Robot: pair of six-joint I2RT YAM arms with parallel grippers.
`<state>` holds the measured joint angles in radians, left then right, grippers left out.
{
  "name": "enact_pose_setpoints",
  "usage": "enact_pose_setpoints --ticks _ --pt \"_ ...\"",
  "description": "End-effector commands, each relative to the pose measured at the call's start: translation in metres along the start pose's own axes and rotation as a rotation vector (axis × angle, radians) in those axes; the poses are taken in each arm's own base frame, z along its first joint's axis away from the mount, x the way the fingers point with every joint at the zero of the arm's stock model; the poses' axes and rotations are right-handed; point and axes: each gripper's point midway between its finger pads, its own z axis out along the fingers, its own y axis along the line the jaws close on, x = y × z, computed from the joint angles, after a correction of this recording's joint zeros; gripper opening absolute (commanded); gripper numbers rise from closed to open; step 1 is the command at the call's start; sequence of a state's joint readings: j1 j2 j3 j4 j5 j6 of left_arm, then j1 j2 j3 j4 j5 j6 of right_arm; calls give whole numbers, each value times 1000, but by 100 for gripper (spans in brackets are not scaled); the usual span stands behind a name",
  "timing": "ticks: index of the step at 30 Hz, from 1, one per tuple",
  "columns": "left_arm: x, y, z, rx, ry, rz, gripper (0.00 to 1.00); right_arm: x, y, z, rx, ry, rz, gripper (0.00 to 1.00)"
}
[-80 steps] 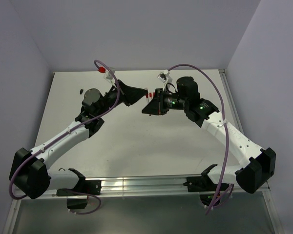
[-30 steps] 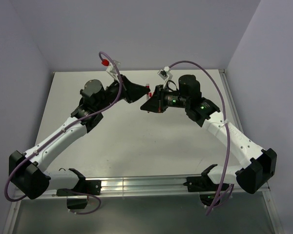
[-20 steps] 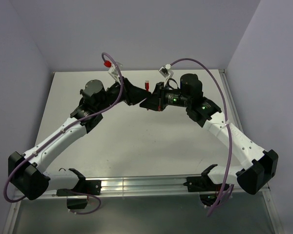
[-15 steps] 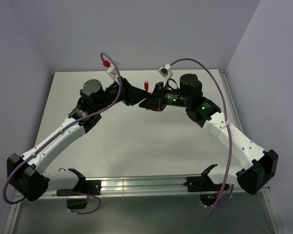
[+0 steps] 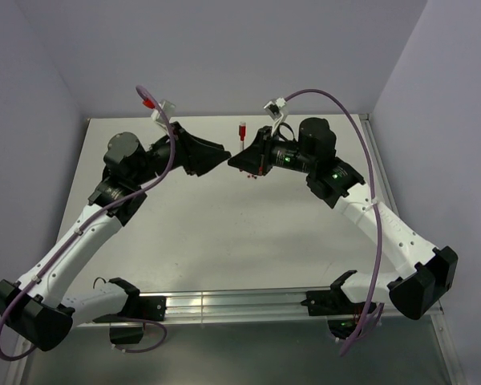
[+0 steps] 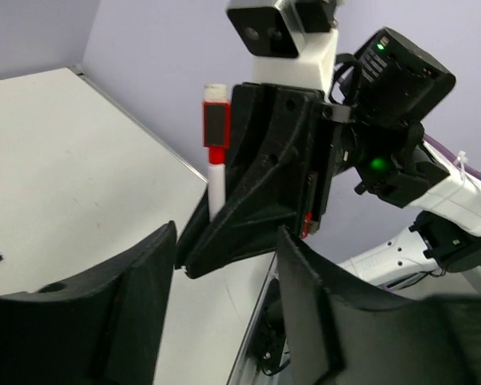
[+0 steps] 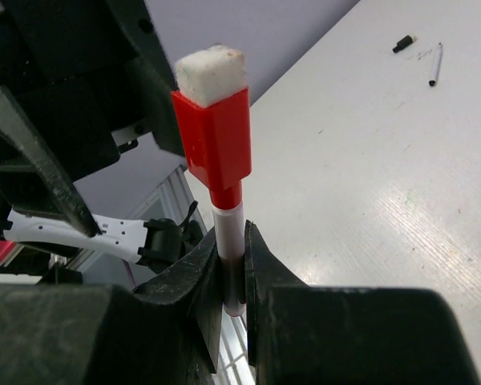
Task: Insert the pens into the pen caps
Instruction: Insert the pen cap onto the pen, then press the pen cap onto the pen.
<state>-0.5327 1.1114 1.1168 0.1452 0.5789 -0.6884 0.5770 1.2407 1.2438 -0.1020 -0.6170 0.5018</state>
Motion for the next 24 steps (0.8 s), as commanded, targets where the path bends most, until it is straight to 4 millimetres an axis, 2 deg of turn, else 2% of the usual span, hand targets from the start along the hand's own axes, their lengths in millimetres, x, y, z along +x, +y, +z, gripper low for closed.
enact_pose_setpoints --ticks 1,3,11,19,24 --pt "-25 -4 -4 -4 -63 55 62 -22 23 2 -53 -53 -77 0" --pt "-32 3 -5 -31 -88 59 74 -18 25 5 -57 -39 -80 0" --pt "-53 10 -4 -31 -126 91 74 -2 38 18 -91 14 -83 0" --pt "-56 5 -1 9 -124 93 71 8 42 27 -102 45 -78 0" --pt "-50 7 0 19 -101 75 69 9 43 29 -104 53 -77 0"
